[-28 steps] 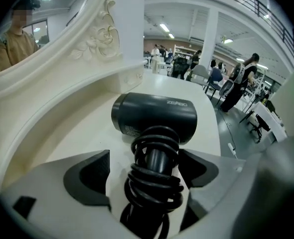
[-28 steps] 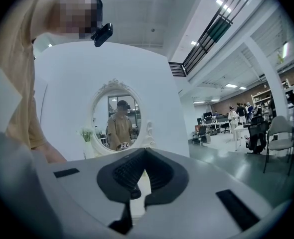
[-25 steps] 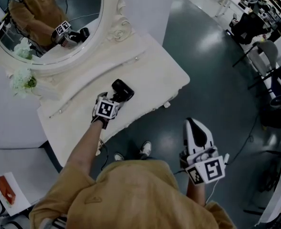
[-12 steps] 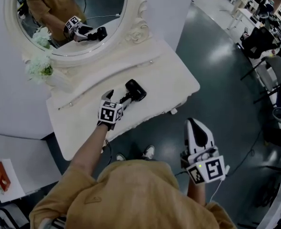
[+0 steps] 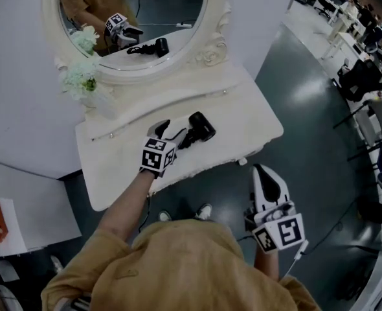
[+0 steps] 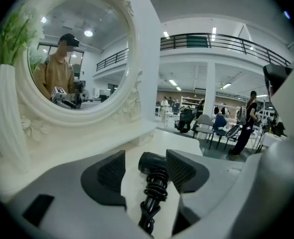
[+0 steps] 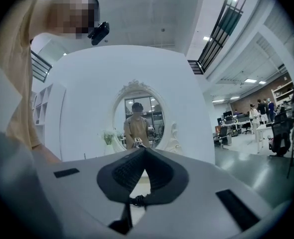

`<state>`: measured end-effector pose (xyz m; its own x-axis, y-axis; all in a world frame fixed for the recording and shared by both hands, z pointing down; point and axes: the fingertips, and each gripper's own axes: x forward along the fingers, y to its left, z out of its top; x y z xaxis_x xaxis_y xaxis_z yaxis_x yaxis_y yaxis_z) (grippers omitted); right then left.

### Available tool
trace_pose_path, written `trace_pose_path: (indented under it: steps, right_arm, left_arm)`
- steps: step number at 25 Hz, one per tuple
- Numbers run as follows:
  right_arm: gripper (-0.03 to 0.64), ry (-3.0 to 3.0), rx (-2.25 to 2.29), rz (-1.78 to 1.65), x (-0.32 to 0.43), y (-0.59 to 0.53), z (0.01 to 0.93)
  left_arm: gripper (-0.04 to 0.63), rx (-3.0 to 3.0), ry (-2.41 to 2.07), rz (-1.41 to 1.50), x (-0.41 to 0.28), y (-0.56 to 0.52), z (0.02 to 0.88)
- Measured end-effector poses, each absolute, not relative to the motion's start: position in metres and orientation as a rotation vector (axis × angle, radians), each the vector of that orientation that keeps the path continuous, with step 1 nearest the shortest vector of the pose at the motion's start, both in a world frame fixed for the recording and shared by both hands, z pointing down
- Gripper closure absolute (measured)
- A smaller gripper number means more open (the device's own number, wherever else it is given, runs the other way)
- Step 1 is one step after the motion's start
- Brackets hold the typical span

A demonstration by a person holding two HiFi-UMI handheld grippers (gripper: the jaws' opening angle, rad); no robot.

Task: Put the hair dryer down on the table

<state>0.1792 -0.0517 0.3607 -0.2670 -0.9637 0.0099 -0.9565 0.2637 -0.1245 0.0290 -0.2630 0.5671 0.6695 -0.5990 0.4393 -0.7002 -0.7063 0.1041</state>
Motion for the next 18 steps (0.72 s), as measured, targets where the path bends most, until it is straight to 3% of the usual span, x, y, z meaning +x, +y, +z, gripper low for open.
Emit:
trace_pose_path:
  steps: [7,18]
  right_arm:
    - [0.614,2.494,-1.824,-0.158,0.156,-0.062,0.358]
    - [0.614,2.489,-1.826,-0.109,0.161,-0.074,0.347]
  left_arm:
    - [0.584,2.574,-1.087,0.520,0.002,-0.267,0.558]
    - [0.592,2.752,-1.160,0.378,-0.002,-0.264,0.465]
